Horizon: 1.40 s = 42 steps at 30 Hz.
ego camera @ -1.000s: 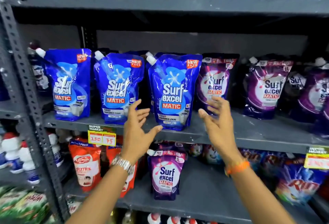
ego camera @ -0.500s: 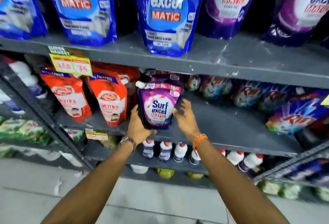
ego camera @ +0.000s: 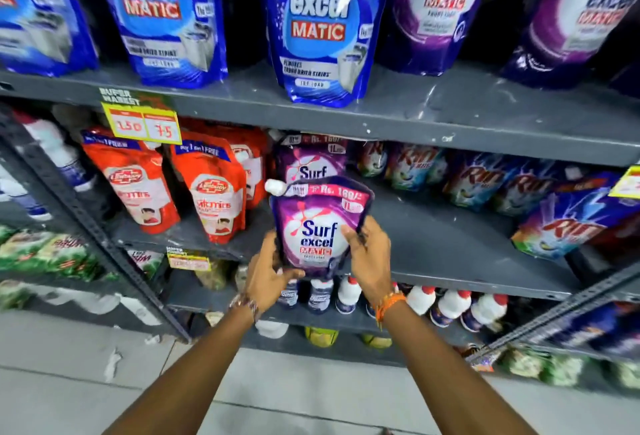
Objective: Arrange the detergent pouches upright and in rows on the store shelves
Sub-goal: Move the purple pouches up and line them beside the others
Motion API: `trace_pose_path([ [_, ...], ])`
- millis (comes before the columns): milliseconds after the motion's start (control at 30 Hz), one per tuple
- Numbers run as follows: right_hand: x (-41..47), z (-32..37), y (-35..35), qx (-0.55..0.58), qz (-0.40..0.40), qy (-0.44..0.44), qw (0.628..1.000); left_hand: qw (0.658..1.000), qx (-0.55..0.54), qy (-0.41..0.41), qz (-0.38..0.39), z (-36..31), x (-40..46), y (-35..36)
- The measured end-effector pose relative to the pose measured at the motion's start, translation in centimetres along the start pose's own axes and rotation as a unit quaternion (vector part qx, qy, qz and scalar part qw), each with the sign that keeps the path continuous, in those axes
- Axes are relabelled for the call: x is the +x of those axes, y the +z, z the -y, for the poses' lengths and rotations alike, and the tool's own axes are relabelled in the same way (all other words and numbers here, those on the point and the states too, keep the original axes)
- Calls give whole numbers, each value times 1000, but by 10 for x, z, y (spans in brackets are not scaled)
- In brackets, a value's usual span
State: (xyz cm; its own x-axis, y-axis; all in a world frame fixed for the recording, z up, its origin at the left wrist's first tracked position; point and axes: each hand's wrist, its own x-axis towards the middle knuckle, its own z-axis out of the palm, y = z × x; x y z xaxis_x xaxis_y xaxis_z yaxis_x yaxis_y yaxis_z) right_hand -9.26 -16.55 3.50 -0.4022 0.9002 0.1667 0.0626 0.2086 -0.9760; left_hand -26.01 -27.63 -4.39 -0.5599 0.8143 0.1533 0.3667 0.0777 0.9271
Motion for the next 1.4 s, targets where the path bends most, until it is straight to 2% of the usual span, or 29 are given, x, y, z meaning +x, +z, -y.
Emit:
trace_pose_path([
  [167, -48, 43, -38, 22, -26, -45, 998, 999, 12, 35, 40, -42, -38, -12],
  [333, -56, 117, -83, 20, -44, -129, 990, 988, 49, 135, 49, -134, -45, -23],
  [433, -44, 171, -111, 23, -53, -184, 981, 981, 34, 190, 33, -195, -38, -23],
  [533, -16, 220, -137, 44, -66, -220, 972, 977, -4, 210, 22, -250, -19, -17],
  [633, 21, 264, -162, 62, -104, -242, 963, 976, -17, 216, 4, -299, 9, -11],
  [767, 66, 300, -182, 52, -116, -246, 961, 970, -19, 241, -7, -347, 50, 4],
  [1067, 129, 282, -186, 14, -135, -214, 967, 978, 68, 191, -41, -357, 110, 39],
  [1267, 144, 276, -183, -9, -135, -196, 971, 979, 76, 185, -26, -355, 122, 46],
  [1400, 133, 272, -184, 8, -130, -187, 974, 978, 56, 200, -13, -352, 96, 36],
])
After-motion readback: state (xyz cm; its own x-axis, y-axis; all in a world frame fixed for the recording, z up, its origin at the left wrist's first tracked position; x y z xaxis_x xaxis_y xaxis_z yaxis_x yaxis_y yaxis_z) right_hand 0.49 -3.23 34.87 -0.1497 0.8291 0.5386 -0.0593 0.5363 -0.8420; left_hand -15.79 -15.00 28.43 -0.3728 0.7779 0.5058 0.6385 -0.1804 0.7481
